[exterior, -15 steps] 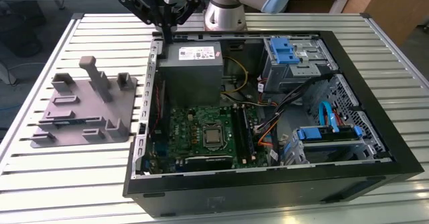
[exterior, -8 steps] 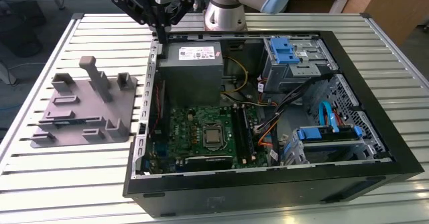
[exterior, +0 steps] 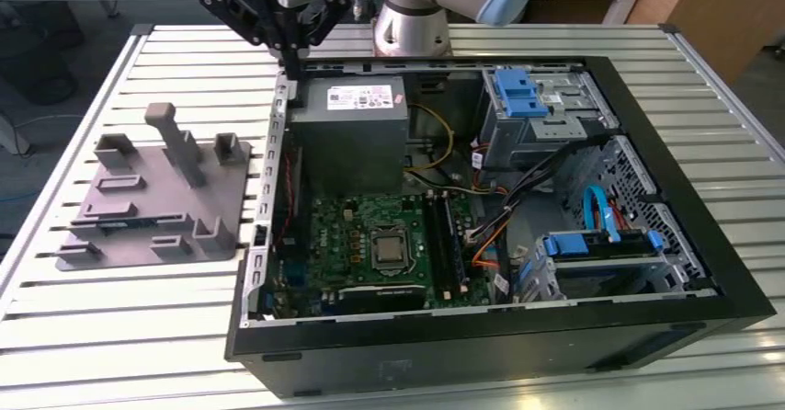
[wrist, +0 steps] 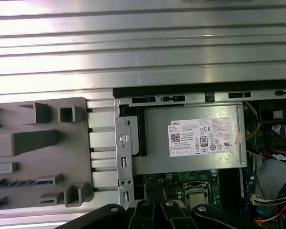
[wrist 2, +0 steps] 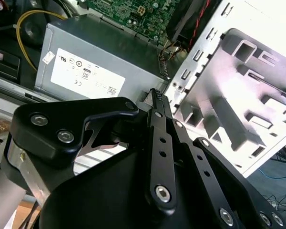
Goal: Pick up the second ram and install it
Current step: 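Reach for the second ram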
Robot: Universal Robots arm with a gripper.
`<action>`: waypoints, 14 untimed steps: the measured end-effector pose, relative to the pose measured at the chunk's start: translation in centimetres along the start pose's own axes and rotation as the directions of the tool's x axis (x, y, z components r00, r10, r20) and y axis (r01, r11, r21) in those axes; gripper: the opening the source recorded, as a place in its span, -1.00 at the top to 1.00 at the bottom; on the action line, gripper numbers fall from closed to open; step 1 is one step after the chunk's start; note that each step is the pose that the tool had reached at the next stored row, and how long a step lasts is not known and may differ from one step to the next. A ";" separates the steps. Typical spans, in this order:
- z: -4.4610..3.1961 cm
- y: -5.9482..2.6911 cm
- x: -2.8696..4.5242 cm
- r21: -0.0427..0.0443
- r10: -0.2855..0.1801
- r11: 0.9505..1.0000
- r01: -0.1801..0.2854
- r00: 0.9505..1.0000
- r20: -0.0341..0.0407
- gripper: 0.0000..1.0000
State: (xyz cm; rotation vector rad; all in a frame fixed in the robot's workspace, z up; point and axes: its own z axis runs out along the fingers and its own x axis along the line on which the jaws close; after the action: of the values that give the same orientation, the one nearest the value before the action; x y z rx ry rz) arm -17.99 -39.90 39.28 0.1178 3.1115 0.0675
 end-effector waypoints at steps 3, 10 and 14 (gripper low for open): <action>-0.01 -0.06 0.82 0.000 0.000 1.000 0.000 1.000 0.000 0.80; -0.03 -0.15 2.01 0.000 0.000 1.000 0.000 1.000 0.000 0.80; -0.05 -0.23 3.06 0.000 0.000 1.000 0.000 1.000 0.000 0.80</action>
State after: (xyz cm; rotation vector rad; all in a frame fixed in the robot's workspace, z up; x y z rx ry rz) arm -21.06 -39.89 39.24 0.1179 3.1115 0.0676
